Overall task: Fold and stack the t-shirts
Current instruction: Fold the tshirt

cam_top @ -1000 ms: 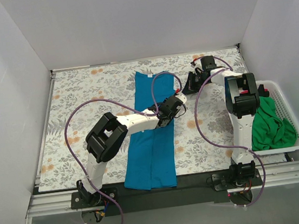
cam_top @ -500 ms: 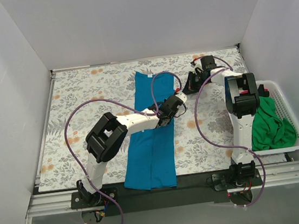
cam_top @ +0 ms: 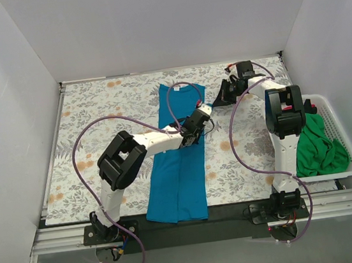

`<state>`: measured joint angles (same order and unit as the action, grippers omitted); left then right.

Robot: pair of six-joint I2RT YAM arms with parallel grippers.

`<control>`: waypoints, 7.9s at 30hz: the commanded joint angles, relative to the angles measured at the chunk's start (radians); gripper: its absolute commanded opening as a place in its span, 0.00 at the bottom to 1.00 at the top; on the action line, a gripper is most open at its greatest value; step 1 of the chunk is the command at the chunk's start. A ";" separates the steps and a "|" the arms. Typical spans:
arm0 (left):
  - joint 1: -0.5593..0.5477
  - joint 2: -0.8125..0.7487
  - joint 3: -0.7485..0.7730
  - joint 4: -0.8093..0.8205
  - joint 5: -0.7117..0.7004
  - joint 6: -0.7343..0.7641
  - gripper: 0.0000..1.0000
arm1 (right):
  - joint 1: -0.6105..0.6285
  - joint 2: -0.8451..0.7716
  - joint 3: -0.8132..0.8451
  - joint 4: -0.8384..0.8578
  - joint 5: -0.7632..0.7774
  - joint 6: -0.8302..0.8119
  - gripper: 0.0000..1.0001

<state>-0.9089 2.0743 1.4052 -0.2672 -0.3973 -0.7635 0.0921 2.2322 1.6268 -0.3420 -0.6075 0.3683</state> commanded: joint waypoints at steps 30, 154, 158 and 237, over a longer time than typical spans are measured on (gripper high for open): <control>0.234 -0.187 -0.114 0.011 0.396 -0.398 0.00 | 0.084 0.121 0.291 0.061 -0.097 0.213 0.01; 0.565 0.222 0.578 0.071 0.465 -0.636 0.86 | 0.072 -0.232 -0.046 -0.055 0.084 -0.097 0.61; 0.552 0.031 0.447 -0.006 0.416 -0.576 0.89 | 0.103 -0.391 -0.235 -0.197 0.187 -0.147 0.64; -0.151 -0.422 -0.454 -0.627 0.296 -1.057 0.00 | 0.560 -0.904 -0.976 -0.278 0.480 0.073 0.01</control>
<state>-1.0492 1.6688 0.9905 -0.8539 -0.1364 -1.8061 0.6437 1.3415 0.6628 -0.5606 -0.0830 0.4625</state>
